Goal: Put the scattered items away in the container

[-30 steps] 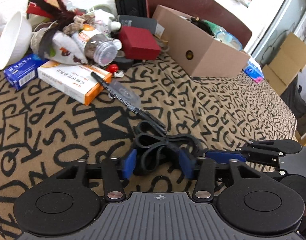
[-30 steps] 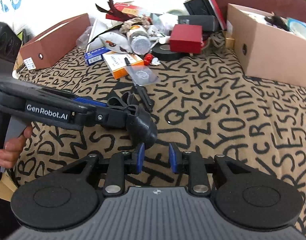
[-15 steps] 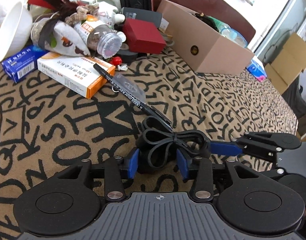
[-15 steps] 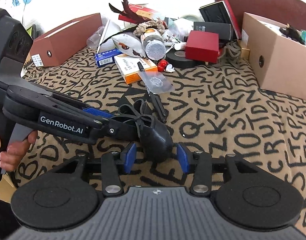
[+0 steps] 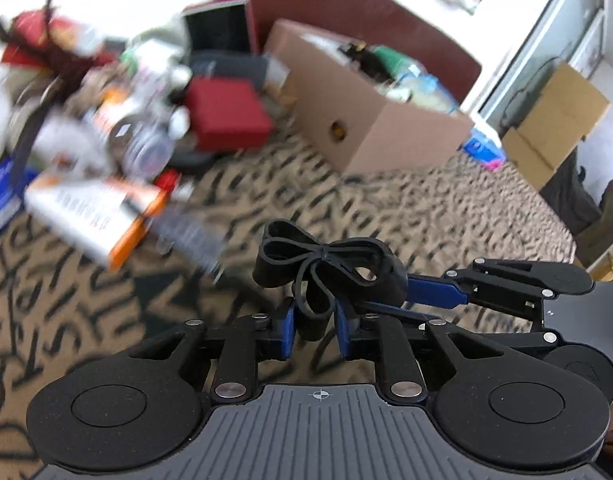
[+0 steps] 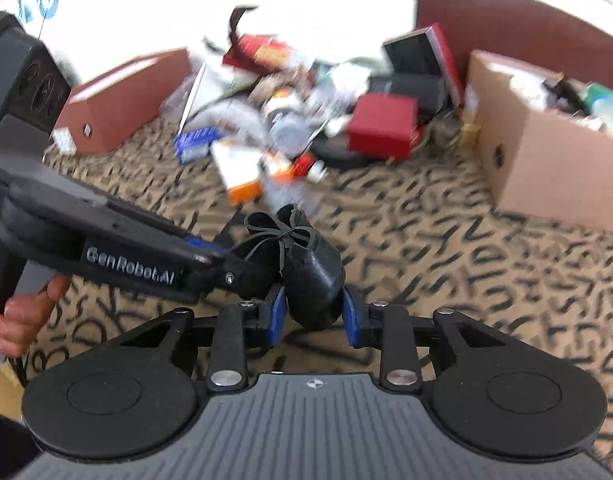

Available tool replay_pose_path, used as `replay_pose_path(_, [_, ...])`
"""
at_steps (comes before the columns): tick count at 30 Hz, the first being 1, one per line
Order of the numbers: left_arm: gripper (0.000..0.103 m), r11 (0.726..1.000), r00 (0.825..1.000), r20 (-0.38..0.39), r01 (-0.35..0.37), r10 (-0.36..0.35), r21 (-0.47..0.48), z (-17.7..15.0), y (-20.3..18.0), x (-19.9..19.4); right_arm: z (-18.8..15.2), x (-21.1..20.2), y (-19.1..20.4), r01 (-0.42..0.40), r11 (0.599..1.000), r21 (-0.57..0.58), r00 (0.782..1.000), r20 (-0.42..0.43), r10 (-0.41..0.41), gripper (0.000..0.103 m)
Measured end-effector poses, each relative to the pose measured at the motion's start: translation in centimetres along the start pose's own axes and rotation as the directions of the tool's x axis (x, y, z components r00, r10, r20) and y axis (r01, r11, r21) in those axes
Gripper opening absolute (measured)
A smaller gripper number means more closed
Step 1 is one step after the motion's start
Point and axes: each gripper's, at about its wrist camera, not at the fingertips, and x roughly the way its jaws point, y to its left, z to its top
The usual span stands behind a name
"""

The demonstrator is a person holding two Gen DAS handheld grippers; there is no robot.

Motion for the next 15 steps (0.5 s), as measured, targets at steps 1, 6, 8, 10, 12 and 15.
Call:
replay_pose_path(1, [0.035,1.0,1.0,0.009,0.014,-0.014,0.001,0.7,-0.4,0.0,0.4,-0.4,-0.5,0.008,1.0,0.006,1.0,0.014,-0.008,0.033])
replay_pose_path(6, [0.035,0.999,0.998,0.051,0.039,-0.041,0.032,3.9,-2.7,0.5,2.0,-2.6,-2.9,0.049,0.999,0.022,0.996,0.074,-0.051,0.033])
replay_pose_path(8, [0.035,0.998,0.996,0.072,0.052,-0.055,0.047,5.6,-3.5,0.7,2.8,-3.4,-3.9,0.073,0.997,0.016,0.992,0.097,-0.075,0.032])
replay_pose_path(10, [0.035,0.996,0.993,0.09,0.066,-0.072,0.064,7.4,-4.5,0.9,3.7,-4.3,-5.2,0.102,0.995,0.021,0.987,0.126,-0.104,0.032])
replay_pose_path(12, [0.035,0.993,0.991,0.108,0.074,-0.083,0.089,9.3,-5.8,1.5,4.6,-5.2,-6.6,0.12,0.992,0.036,0.981,0.151,-0.124,0.032])
replay_pose_path(15, [0.035,0.99,0.988,0.123,0.077,-0.092,0.119,12.3,-7.8,2.8,6.0,-6.1,-8.8,0.165,0.985,0.057,0.968,0.181,-0.173,0.032])
